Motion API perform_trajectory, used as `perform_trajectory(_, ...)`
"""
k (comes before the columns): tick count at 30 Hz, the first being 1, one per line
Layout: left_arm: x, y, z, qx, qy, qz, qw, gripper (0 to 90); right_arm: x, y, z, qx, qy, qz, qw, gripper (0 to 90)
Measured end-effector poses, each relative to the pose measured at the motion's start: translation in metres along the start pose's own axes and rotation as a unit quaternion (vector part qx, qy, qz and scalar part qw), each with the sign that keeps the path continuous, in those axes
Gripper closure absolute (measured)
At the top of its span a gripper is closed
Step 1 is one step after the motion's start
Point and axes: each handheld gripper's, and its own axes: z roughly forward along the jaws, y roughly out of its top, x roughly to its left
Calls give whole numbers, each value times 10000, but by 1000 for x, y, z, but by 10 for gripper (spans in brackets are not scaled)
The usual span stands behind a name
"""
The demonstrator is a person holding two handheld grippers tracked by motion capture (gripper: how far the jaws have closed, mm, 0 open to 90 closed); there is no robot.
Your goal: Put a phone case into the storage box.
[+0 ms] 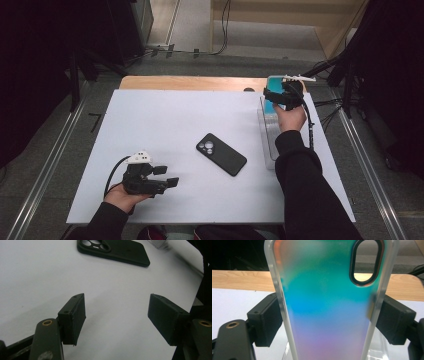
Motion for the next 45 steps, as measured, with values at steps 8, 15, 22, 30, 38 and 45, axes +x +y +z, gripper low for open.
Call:
perform_trajectory(8, 0, 0, 0, -13, -20, -8, 10000, 306, -1, -1, 15, 168, -38, 93, 9998, 137)
perform_trajectory(15, 0, 0, 0, -12, -23, -12, 10000, 306, -5, 0, 21, 144, -48, 259, 9996, 138)
perform_trajectory(22, -1, 0, 1, 12, -55, 15, 10000, 306, -5, -3, 26, 245, -12, 157, 9996, 138)
perform_trajectory(30, -1, 1, 2, 25, -34, 18, 10000, 306, -1, -4, 28, 255, -127, 17, 9996, 137)
perform_trajectory(38, -1, 1, 2, -10, -38, -6, 10000, 306, -3, -5, 29, 243, -126, 17, 9996, 113)
perform_trajectory(45, -1, 1, 2, 14, -24, 0, 10000, 306, -4, -4, 28, 252, -129, 22, 9996, 98)
